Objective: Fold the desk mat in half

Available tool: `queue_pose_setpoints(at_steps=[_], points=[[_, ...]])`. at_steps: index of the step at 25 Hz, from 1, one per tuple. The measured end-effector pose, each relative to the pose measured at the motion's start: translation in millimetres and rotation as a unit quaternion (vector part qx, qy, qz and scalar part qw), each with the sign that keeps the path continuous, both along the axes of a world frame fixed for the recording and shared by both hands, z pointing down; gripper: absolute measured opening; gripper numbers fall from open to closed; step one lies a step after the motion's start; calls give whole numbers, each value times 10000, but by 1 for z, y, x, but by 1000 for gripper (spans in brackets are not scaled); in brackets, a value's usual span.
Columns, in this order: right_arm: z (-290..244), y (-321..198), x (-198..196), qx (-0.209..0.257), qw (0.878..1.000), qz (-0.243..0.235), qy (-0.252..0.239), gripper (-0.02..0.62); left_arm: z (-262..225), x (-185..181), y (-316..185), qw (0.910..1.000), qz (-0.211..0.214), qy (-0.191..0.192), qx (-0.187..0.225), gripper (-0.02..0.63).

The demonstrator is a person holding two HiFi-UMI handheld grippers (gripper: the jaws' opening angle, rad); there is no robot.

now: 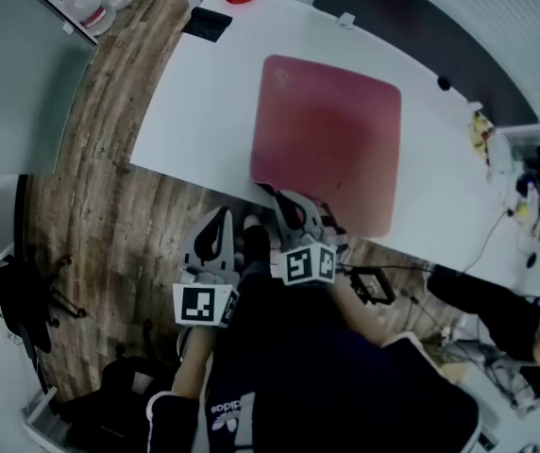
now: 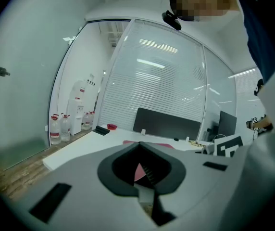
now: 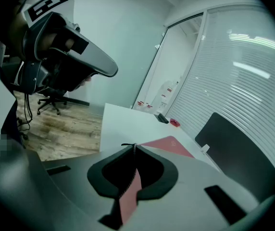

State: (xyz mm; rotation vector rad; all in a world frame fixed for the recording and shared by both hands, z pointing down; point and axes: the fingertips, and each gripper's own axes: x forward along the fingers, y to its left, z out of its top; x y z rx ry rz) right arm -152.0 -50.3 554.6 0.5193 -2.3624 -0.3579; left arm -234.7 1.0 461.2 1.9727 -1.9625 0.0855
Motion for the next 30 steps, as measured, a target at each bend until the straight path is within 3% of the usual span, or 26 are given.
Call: queue_pose_setpoints(at_steps=[13,30], points=[[-30,-72,34,328,9978,531,-209,17,-23,28,-62,9986,408,-109,313,3],[-49,-166,72,636,9937,856,-335,17,-41,56,-131,9975,459,-109,524,3]])
